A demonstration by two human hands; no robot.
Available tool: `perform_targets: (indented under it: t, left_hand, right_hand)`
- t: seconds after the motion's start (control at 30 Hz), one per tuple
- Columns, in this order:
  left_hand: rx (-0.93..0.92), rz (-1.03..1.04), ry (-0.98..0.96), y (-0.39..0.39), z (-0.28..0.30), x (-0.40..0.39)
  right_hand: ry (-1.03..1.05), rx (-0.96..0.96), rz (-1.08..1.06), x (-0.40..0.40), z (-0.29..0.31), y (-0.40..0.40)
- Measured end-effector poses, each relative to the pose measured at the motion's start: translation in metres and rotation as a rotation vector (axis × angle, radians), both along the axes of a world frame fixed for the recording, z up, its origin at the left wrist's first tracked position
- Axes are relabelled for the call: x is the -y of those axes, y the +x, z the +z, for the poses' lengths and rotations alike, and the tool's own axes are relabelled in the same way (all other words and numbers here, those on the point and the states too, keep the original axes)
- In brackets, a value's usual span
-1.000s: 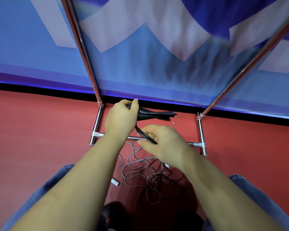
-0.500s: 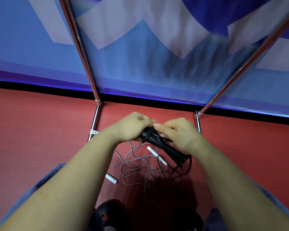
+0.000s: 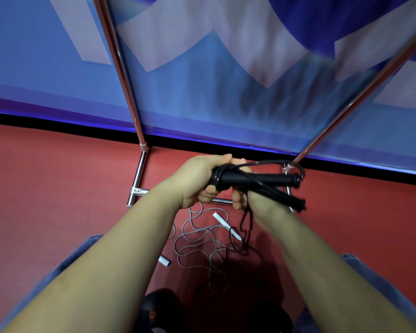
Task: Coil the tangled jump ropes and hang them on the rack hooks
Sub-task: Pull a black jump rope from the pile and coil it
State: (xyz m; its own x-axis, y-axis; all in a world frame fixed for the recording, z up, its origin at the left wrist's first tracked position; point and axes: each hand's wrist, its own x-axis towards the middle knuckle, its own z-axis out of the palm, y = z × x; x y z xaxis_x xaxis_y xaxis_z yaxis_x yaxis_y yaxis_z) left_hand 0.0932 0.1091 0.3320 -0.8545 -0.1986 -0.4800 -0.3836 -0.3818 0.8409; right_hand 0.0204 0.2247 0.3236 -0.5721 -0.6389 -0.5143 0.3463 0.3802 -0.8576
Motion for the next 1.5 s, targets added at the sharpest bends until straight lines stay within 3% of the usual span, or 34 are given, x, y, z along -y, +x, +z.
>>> perform_targets:
  t: [0.13, 0.23, 0.3, 0.4, 0.47, 0.57, 0.7, 0.8, 0.87, 0.97, 1.07, 1.3, 1.43, 1.5]
  left_hand:
    - [0.073, 0.130, 0.093, -0.003, 0.004, 0.001]
    - [0.141, 0.337, 0.057, -0.005, 0.001, 0.004]
    - [0.149, 0.451, -0.107, -0.006, -0.001, 0.007]
    - [0.165, 0.558, -0.501, -0.002, -0.008, 0.016]
    - [0.197, 0.545, -0.743, 0.004, -0.013, 0.023]
    - [0.272, 0.461, -0.888, 0.010, -0.015, 0.026]
    - [0.250, 0.240, -0.879, 0.008, -0.016, 0.026]
    - [0.154, 0.038, -0.740, 0.008, -0.013, 0.020]
    - [0.083, -0.042, -0.643, 0.008, -0.010, 0.016]
    - [0.032, -0.053, -0.526, 0.007, -0.005, 0.013]
    - [0.035, -0.078, -0.465, 0.009, -0.005, 0.009]
    - [-0.011, -0.074, -0.319, 0.007, -0.005, 0.003]
    - [-0.009, 0.045, -0.135, 0.003, -0.008, -0.001]
    - [-0.004, 0.105, -0.063, 0.001, -0.008, -0.002]
  right_hand:
    - [-0.016, -0.127, -0.060, 0.004, 0.000, 0.013]
    - [0.027, -0.182, 0.074, 0.006, 0.000, 0.020]
    - [0.060, -0.209, 0.202, 0.005, -0.001, 0.027]
    - [0.086, -0.340, 0.369, 0.004, 0.000, 0.033]
    - [0.058, -0.458, 0.412, 0.003, 0.005, 0.035]
    - [0.025, -0.726, 0.328, -0.001, 0.009, 0.025]
    - [0.062, -0.884, 0.210, -0.007, 0.018, -0.002]
    - [0.133, -0.933, 0.261, -0.013, 0.017, -0.015]
    - [0.206, -0.879, 0.338, -0.015, 0.016, -0.018]
    - [0.217, -0.592, 0.451, -0.017, 0.018, -0.022]
    - [0.194, -0.450, 0.499, -0.018, 0.020, -0.024]
    - [0.137, -0.292, 0.344, -0.013, 0.010, -0.029]
    - [-0.036, 0.077, 0.092, -0.005, -0.004, -0.014]
    - [-0.052, 0.132, -0.042, 0.000, -0.006, -0.003]
